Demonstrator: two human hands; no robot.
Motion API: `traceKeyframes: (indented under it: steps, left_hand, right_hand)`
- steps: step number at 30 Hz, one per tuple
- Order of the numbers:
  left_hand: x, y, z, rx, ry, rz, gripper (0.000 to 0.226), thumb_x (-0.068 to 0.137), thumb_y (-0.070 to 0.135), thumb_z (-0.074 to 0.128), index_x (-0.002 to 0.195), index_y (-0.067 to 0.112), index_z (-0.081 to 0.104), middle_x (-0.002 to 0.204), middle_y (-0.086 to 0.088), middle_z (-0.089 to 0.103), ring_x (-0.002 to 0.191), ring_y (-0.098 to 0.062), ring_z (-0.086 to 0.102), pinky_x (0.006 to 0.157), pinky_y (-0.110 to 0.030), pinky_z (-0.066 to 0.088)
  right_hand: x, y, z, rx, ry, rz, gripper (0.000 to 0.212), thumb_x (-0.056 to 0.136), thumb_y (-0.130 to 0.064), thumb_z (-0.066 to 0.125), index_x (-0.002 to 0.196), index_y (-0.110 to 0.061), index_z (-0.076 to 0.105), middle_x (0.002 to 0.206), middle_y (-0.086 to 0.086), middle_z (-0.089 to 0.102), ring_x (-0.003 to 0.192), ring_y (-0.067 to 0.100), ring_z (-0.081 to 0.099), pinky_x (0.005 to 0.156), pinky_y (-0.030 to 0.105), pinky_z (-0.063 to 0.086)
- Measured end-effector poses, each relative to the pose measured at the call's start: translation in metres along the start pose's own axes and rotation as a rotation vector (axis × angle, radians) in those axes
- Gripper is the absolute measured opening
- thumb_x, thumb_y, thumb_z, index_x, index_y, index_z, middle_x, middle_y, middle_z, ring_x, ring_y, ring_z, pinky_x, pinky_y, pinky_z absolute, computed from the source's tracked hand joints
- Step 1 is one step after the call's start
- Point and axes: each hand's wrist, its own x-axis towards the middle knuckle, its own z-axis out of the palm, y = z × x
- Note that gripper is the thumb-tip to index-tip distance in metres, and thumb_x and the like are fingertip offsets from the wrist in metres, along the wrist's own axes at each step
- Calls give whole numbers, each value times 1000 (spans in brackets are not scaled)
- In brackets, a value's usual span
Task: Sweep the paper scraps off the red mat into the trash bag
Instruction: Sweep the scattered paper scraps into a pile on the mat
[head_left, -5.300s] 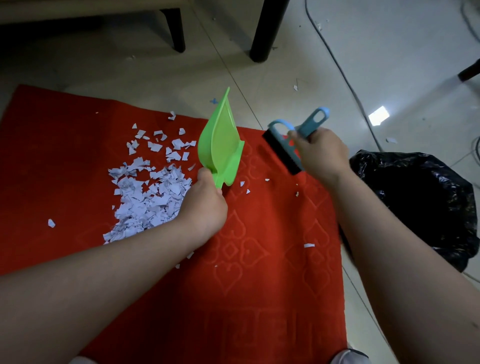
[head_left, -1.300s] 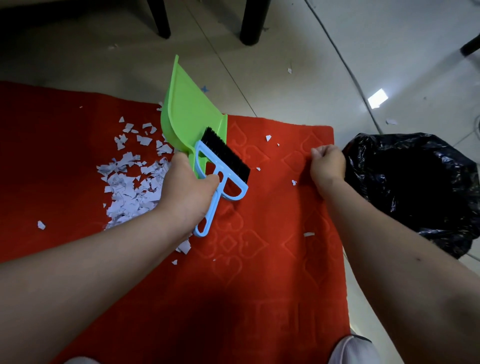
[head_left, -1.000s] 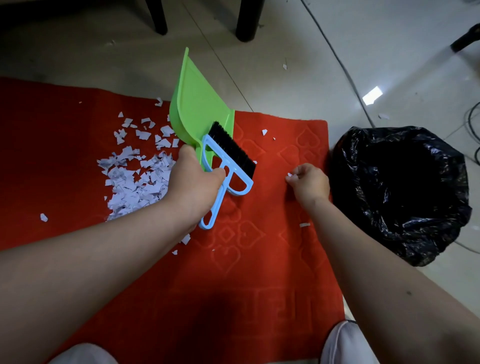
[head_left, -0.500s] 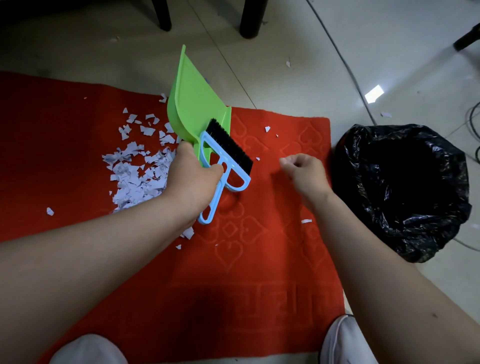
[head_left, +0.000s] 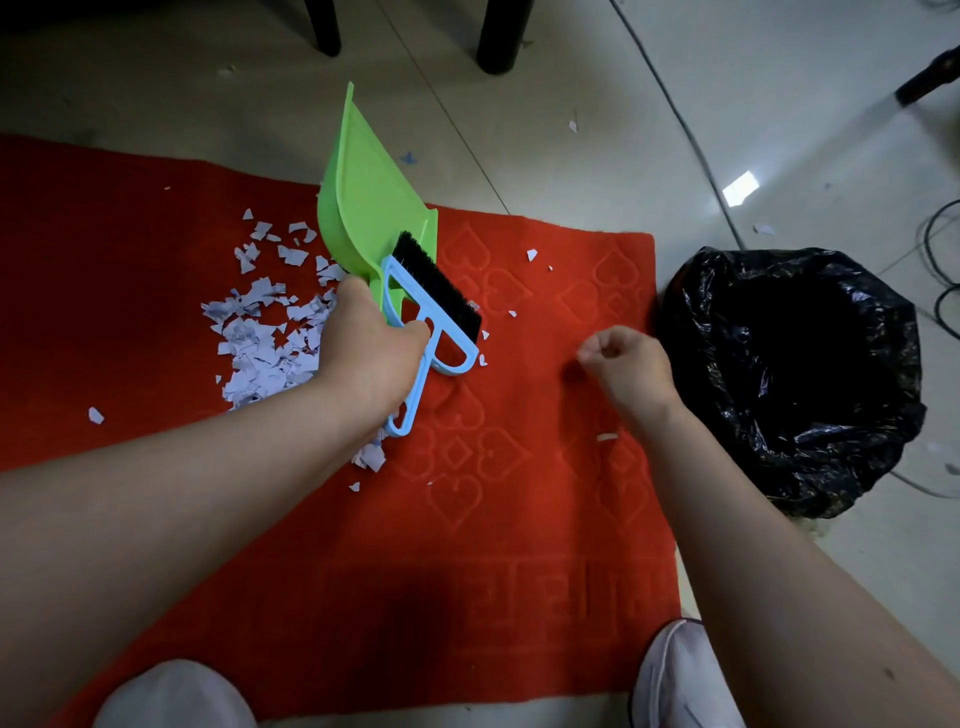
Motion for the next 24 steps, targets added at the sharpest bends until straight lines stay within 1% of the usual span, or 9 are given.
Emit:
traceKeyframes:
  steps: [2, 5, 9, 11, 14, 16, 18, 21, 24]
  left_hand:
    - [0, 2, 1, -4, -1, 7, 22, 91, 14, 56, 102, 12, 37, 76, 0, 40, 60, -15, 41, 50, -27, 35]
    - [-6, 5, 6, 5, -18, 20, 23, 90, 14, 56, 103, 12, 36, 75, 1, 39, 59, -13, 41, 49, -26, 33]
    - [-14, 6, 15, 19, -53, 28, 23, 90, 14, 56, 104, 10, 38, 75, 1, 39, 59, -13, 40, 50, -27, 33]
    - [-19, 6, 18, 18, -68, 35, 24, 90, 14, 57, 105, 11, 38, 75, 1, 40, 61, -13, 41, 51, -27, 35]
    - [-23, 5, 20, 26, -82, 34, 24, 90, 14, 57, 105, 11, 39, 77, 2, 40, 61, -12, 42, 51, -27, 35]
    - [-24, 2, 19, 38, -89, 28, 23, 90, 14, 56, 105, 11, 39, 77, 1, 40, 62, -12, 42, 51, -27, 35]
    - [-24, -1, 18, 48, -89, 17, 23, 91, 15, 56, 104, 11, 38, 76, 1, 39, 61, -12, 41, 51, -26, 34]
    - [-24, -1, 18, 51, -87, -6, 22, 91, 14, 55, 105, 11, 38, 75, 1, 38, 59, -11, 39, 49, -25, 31]
    - [-24, -1, 20, 48, -93, -8, 23, 91, 14, 55, 106, 11, 38, 75, 1, 39, 58, -12, 39, 49, -26, 32]
  right_hand:
    - [-11, 18, -12, -83, -22, 12, 14, 79, -15, 72, 72, -21, 60, 68, -6, 60, 63, 12, 56, 62, 27, 47]
    - [-28, 41, -27, -279, -63, 48, 13, 75, -22, 76, 78, -20, 63, 74, -7, 64, 70, 13, 60, 62, 26, 45]
    - [-46, 61, -29, -459, -142, 33, 19, 74, -28, 78, 89, -24, 66, 85, -8, 62, 84, 15, 60, 74, 28, 46]
    - [-51, 70, -23, -450, -109, 19, 19, 75, -25, 76, 92, -24, 67, 87, -7, 61, 88, 17, 60, 75, 27, 45]
    - [-53, 77, -13, -389, -5, 25, 11, 79, -24, 73, 88, -22, 66, 89, -2, 65, 88, 19, 61, 74, 28, 44]
    - [-51, 79, -7, -387, 29, 28, 6, 82, -24, 70, 83, -22, 64, 90, -1, 64, 90, 21, 60, 77, 30, 44]
    - [-50, 81, -4, -418, 31, 16, 9, 85, -24, 65, 78, -23, 60, 90, 1, 63, 92, 23, 59, 83, 32, 42]
    - [-47, 84, 0, -440, 26, 10, 13, 89, -23, 60, 77, -22, 55, 93, 4, 63, 92, 26, 59, 77, 30, 41]
    - [-47, 72, 6, -280, 85, -4, 13, 89, -23, 58, 77, -22, 52, 87, 2, 62, 88, 26, 60, 76, 32, 43]
